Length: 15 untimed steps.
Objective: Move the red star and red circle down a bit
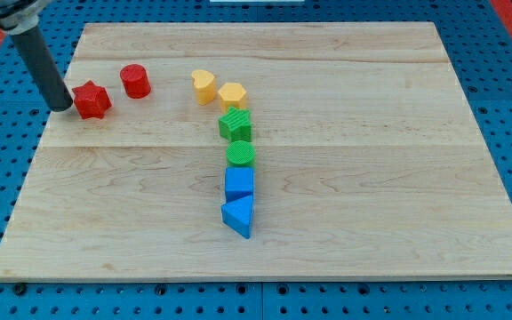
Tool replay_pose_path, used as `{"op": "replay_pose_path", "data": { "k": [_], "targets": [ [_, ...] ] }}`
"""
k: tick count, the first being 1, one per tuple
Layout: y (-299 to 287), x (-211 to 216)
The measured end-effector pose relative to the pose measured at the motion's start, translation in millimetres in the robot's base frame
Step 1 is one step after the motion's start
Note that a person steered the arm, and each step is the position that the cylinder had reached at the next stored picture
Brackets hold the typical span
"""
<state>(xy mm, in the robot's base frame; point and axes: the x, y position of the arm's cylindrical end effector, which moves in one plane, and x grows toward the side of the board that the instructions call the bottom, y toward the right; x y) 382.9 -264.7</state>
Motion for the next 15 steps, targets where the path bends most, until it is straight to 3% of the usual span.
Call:
{"op": "replay_pose_path", "data": {
  "k": [2,3,4,5,7,8,11,12,15],
  "targets": [
    [36,7],
    [29,34],
    [97,27],
    [125,-1],
    [132,-62],
    [90,-63],
    [65,-93],
    [23,-93],
    [74,-48]
  ]
}}
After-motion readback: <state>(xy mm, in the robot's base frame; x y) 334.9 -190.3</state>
